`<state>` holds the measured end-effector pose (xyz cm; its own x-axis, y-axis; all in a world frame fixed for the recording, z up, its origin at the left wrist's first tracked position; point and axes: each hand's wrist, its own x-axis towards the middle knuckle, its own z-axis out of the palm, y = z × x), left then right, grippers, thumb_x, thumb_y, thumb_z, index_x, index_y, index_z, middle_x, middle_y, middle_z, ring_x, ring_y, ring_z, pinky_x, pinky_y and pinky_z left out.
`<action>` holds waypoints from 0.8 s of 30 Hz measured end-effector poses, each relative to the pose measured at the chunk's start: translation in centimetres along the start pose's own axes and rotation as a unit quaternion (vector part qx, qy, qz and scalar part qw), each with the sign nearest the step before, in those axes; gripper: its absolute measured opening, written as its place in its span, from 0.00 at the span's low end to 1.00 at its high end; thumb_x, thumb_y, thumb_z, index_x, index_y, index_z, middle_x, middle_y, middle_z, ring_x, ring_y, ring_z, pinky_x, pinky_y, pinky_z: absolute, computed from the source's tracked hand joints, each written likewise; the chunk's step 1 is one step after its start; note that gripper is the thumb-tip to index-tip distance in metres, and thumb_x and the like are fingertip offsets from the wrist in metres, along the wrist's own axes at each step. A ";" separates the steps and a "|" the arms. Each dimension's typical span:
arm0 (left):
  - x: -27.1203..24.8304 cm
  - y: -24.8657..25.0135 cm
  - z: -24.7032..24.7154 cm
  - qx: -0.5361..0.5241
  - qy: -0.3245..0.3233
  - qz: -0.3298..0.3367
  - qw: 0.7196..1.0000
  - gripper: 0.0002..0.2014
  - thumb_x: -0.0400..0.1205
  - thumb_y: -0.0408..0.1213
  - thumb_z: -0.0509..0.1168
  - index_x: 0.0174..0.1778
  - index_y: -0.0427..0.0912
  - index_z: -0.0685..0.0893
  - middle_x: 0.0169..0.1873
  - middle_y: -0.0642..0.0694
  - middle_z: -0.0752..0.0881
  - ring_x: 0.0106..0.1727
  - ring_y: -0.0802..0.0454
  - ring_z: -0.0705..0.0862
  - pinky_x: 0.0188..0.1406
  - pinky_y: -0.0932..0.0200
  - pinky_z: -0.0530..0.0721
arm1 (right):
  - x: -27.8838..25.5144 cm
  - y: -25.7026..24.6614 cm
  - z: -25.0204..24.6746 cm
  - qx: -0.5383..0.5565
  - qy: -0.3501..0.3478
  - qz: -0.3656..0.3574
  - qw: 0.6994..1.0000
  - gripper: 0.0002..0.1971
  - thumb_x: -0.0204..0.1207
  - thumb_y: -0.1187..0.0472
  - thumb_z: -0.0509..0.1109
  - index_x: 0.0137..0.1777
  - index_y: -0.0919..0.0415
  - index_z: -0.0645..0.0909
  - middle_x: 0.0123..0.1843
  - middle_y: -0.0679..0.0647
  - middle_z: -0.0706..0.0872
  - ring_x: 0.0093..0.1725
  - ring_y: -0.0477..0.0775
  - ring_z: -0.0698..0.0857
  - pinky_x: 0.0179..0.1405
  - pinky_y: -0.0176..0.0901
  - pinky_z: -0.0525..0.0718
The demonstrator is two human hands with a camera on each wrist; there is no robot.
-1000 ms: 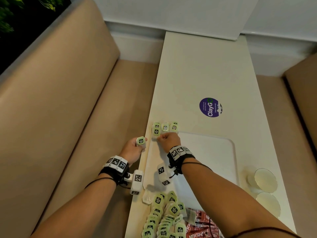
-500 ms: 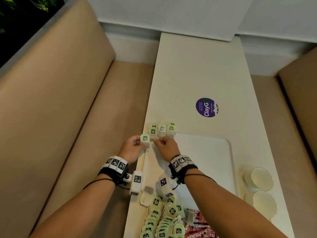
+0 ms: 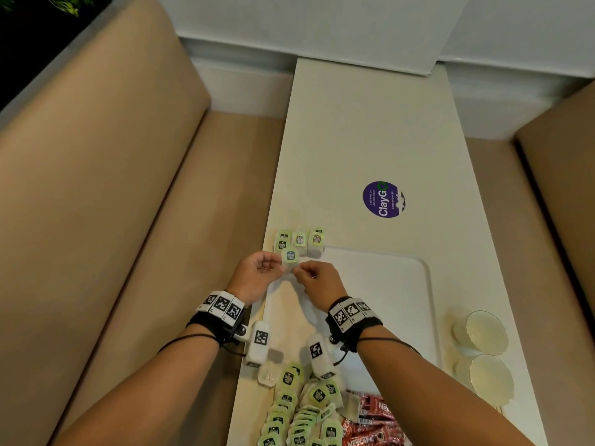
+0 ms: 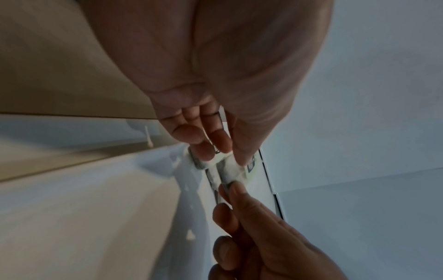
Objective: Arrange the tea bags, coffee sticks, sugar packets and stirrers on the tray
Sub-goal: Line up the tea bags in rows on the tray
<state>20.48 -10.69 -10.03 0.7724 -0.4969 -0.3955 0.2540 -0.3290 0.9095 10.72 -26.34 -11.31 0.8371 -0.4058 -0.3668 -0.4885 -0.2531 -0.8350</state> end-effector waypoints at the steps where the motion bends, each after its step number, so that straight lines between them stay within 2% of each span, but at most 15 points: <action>1: 0.0 0.0 0.0 0.002 0.004 0.002 1.000 0.10 0.78 0.29 0.76 0.54 0.40 0.88 0.46 0.43 0.89 0.46 0.52 0.86 0.53 0.59 0.87 | 0.3 0.1 -0.3 -0.013 0.012 0.003 1.000 0.15 0.85 0.52 0.70 0.34 0.46 0.84 0.28 0.41 0.82 0.29 0.39 0.77 0.37 0.36 0.74; 3: 0.0 0.2 0.1 0.011 0.008 0.005 1.000 0.08 0.79 0.29 0.75 0.52 0.42 0.88 0.44 0.46 0.88 0.44 0.54 0.85 0.50 0.62 0.86 | 0.9 0.1 -0.8 -0.027 0.034 0.015 0.999 0.17 0.84 0.53 0.70 0.31 0.46 0.82 0.27 0.42 0.80 0.29 0.40 0.77 0.34 0.36 0.72; 5: 0.1 0.2 0.2 0.035 0.017 0.012 0.999 0.07 0.79 0.29 0.75 0.50 0.42 0.87 0.41 0.48 0.87 0.42 0.56 0.84 0.49 0.64 0.85 | 1.5 0.2 -1.0 -0.026 0.048 0.034 0.998 0.14 0.83 0.54 0.71 0.33 0.48 0.84 0.27 0.42 0.82 0.30 0.41 0.78 0.33 0.35 0.73; 8: 0.5 0.1 0.4 0.086 0.030 0.023 0.996 0.07 0.79 0.27 0.74 0.46 0.44 0.87 0.38 0.50 0.87 0.38 0.57 0.84 0.46 0.66 0.84 | 2.2 0.2 -1.0 -0.041 0.058 0.060 0.996 0.19 0.81 0.55 0.73 0.26 0.52 0.82 0.24 0.45 0.81 0.27 0.43 0.77 0.29 0.32 0.72; 10: 1.1 -0.1 0.6 0.119 0.038 0.020 0.992 0.08 0.78 0.27 0.74 0.44 0.46 0.87 0.38 0.49 0.88 0.38 0.57 0.84 0.46 0.65 0.83 | 2.6 0.2 -0.9 -0.039 0.057 0.082 0.994 0.18 0.79 0.55 0.73 0.27 0.56 0.85 0.26 0.49 0.87 0.30 0.47 0.81 0.34 0.37 0.79; 13: 1.9 -0.1 0.9 0.171 0.036 0.004 0.985 0.07 0.78 0.28 0.73 0.49 0.43 0.88 0.40 0.47 0.89 0.42 0.54 0.86 0.49 0.63 0.80 | 2.9 0.0 -0.7 -0.048 0.066 0.101 0.992 0.17 0.79 0.52 0.74 0.30 0.59 0.89 0.29 0.51 0.90 0.33 0.50 0.86 0.40 0.41 0.83; 16: 2.5 0.2 0.9 0.228 0.023 0.003 0.973 0.11 0.80 0.30 0.70 0.57 0.39 0.89 0.50 0.47 0.90 0.52 0.52 0.87 0.52 0.66 0.78 | 3.0 -0.1 -0.5 -0.069 0.073 0.101 0.990 0.19 0.79 0.51 0.73 0.27 0.57 0.87 0.27 0.49 0.88 0.32 0.50 0.86 0.38 0.41 0.84; 18: 2.6 0.3 0.9 0.244 0.016 0.007 0.970 0.12 0.81 0.31 0.68 0.60 0.38 0.89 0.53 0.48 0.89 0.55 0.53 0.86 0.53 0.67 0.78 | 3.1 -0.1 -0.5 -0.079 0.074 0.106 0.988 0.20 0.79 0.49 0.73 0.27 0.57 0.86 0.27 0.49 0.88 0.33 0.52 0.87 0.37 0.41 0.84; 21: 2.6 0.3 0.7 0.241 0.001 0.000 0.970 0.13 0.80 0.32 0.70 0.60 0.41 0.89 0.50 0.48 0.89 0.54 0.53 0.86 0.56 0.64 0.80 | 3.2 -0.1 -0.7 -0.076 0.072 0.112 0.988 0.21 0.76 0.45 0.74 0.26 0.58 0.84 0.27 0.51 0.88 0.32 0.53 0.87 0.38 0.44 0.86; 24: 2.0 0.5 0.5 0.214 -0.032 -0.010 0.976 0.11 0.80 0.33 0.71 0.58 0.45 0.88 0.41 0.49 0.86 0.45 0.55 0.85 0.57 0.61 0.81 | 2.5 -0.3 -1.0 -0.056 0.060 0.102 0.991 0.22 0.76 0.46 0.76 0.27 0.55 0.75 0.28 0.51 0.84 0.32 0.52 0.82 0.39 0.44 0.82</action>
<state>21.89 -12.21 -10.47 0.7277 -0.5323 -0.4325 -0.0088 -0.6378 0.7701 12.75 -28.20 -11.57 0.6859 -0.5585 -0.4664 -0.6749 -0.2488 -0.6947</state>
